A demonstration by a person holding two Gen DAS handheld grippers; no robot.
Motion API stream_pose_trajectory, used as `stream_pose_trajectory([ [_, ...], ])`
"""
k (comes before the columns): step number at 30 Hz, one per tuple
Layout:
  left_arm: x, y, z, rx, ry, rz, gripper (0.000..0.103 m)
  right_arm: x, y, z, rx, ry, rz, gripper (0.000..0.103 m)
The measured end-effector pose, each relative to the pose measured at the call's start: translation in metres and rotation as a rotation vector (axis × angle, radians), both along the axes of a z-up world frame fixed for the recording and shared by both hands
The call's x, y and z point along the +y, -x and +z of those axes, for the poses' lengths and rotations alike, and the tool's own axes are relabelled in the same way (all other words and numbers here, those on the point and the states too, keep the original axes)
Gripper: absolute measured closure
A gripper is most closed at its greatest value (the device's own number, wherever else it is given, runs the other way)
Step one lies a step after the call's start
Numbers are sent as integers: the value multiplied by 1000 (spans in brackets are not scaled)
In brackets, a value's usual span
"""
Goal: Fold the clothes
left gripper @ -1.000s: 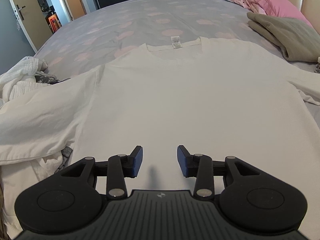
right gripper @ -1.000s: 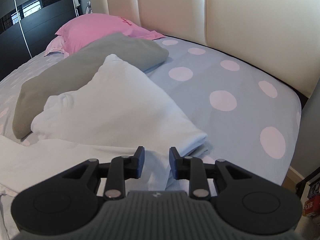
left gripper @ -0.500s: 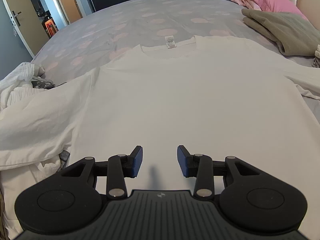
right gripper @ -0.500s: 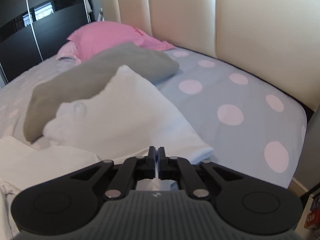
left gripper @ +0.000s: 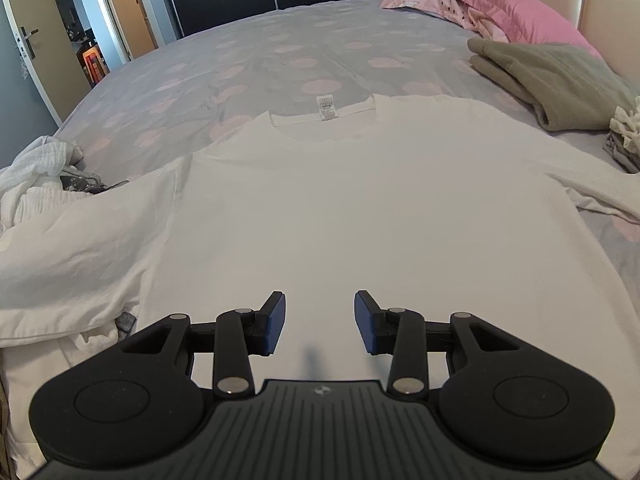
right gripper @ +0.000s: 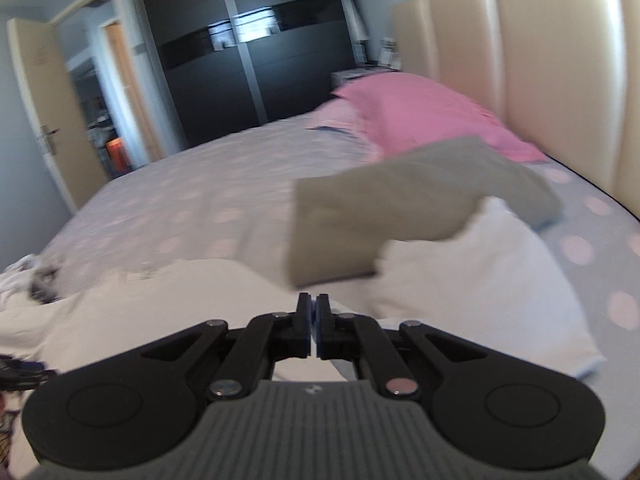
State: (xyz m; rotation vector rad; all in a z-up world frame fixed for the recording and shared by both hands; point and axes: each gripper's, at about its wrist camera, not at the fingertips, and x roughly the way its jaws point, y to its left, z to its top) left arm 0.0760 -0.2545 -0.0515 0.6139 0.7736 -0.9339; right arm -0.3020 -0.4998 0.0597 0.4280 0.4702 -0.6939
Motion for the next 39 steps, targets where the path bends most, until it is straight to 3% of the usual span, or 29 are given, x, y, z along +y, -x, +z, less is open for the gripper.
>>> stream_pose_trajectory([
  [11,5,1,20,29,59,-27,66,90,-145,10,65,-53,366,101],
  [18,7,-4,24,51,77,-21,66,131,-225,-28,172,-106,508,101],
  [24,8,0,23,65,73,-58,63,136,-269,-68,270,-112,534,100],
  [26,8,4,19,70,67,-80,63,133,-277,-77,280,-127,537,96],
  [33,2,14,6,173,82,-154,59,121,-279,-83,277,-135,507,93],
  [39,-22,15,-5,257,72,-136,59,96,-260,-89,286,-148,430,93],
])
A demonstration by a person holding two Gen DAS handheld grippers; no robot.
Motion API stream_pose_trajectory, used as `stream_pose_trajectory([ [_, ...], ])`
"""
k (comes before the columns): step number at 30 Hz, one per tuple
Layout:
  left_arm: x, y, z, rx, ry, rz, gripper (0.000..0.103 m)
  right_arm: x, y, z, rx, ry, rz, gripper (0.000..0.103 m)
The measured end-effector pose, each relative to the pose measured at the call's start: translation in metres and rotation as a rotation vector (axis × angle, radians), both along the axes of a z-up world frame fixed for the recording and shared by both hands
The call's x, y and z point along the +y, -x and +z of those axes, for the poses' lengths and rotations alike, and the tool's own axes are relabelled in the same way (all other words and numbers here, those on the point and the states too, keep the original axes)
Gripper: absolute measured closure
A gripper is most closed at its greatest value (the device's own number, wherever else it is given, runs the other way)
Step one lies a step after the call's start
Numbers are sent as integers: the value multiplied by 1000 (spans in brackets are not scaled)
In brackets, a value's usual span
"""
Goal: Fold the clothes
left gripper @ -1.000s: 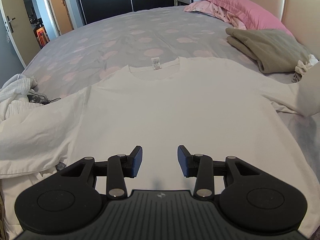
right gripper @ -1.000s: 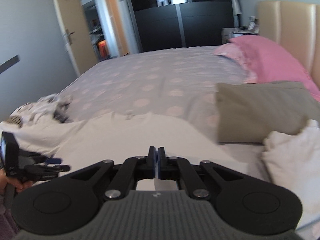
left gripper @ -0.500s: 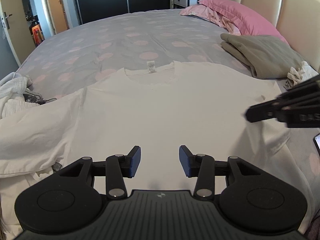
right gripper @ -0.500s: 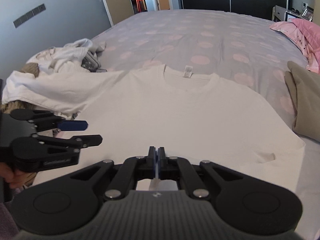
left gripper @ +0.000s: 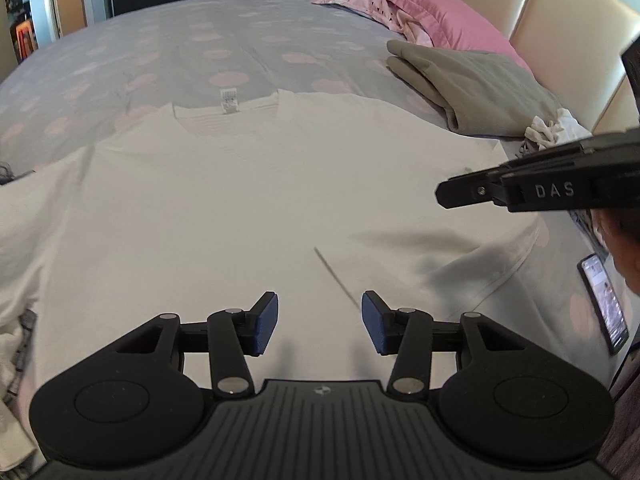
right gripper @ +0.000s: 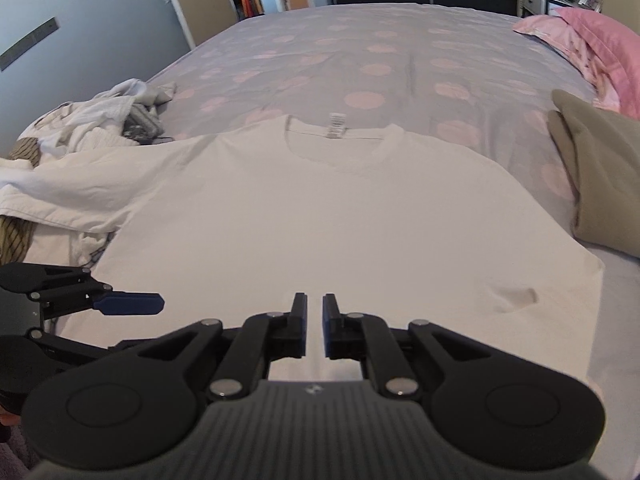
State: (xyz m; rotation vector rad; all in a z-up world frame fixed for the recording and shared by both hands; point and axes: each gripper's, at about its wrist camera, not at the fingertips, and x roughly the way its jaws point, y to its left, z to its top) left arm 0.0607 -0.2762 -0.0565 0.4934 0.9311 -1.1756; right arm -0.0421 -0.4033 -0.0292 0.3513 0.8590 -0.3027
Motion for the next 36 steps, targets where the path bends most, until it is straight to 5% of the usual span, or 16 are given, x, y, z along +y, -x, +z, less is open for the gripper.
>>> stream_pose_trajectory([
  [13,-71,0,-61,61,-83,96,60,-80,54,-7,14,-6,-286,85],
  [15,-74,3,-65,48,-78,104,65,-85,60,-6,15,-4,-298,85],
  [19,-73,11,-59,40,-17,84,94,-92,73,-4,15,6,-328,85],
  [23,-68,12,-30,79,102,84,99,-105,89,-6,26,17,-392,85],
  [30,-60,-1,63,124,362,69,100,-113,114,-24,88,34,-471,82],
  [36,-52,-32,119,60,464,102,100,-112,121,-34,121,41,-475,78],
])
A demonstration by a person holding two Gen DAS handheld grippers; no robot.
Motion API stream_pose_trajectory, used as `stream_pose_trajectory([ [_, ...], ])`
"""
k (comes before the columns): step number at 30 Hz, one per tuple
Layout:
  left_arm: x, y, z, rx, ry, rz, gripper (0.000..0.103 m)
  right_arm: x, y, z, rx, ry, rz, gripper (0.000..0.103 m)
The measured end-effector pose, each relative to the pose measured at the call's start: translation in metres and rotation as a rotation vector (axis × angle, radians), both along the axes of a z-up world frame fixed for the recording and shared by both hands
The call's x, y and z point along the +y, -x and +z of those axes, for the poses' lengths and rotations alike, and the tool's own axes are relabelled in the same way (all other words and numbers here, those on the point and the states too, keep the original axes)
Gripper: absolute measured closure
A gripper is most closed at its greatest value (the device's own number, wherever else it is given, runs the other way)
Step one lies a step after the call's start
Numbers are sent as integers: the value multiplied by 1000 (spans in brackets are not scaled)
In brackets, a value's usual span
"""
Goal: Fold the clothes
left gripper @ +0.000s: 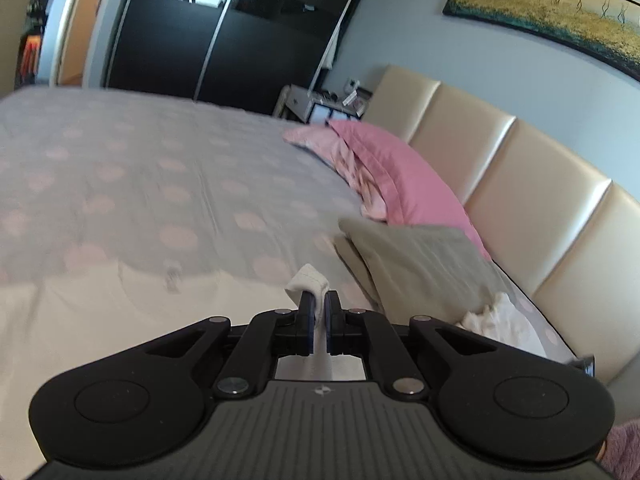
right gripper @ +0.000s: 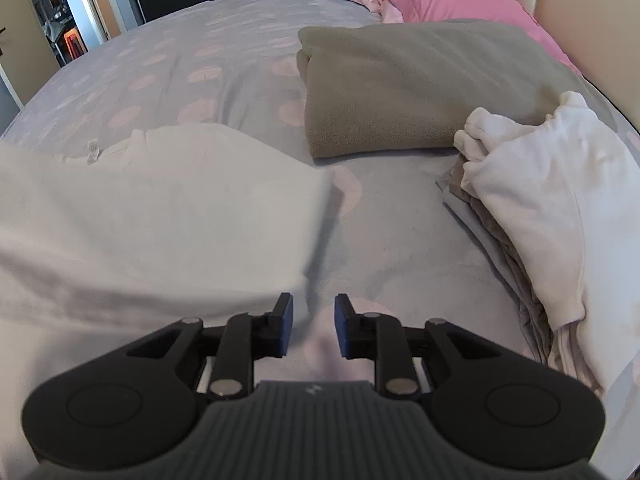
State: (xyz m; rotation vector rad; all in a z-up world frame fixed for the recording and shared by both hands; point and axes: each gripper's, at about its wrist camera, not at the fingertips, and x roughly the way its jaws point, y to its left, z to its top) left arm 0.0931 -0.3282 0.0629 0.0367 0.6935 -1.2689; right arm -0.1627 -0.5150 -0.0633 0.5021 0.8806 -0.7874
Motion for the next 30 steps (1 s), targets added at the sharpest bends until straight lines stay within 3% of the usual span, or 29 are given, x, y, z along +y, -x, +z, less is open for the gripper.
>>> stream_pose_trajectory([
  [5,14,-44,32,-31,54,93,100,8,-15,-6,17,21,44,78],
  [9,22,-84,30,-32,8,171,100,11,-29,-9,9,41,85,78],
  [15,28,-131,-25,16,-180,298,100,18,-56,-20,12,63,177,78],
  [20,28,-147,-64,7,-324,327,100,19,-70,-25,-11,49,204,78],
  [25,37,-157,-90,0,-398,339,100,-4,-79,-24,-61,-15,148,77],
  [30,35,-162,-104,-17,-447,329,100,-48,-95,-13,-151,-104,90,65],
])
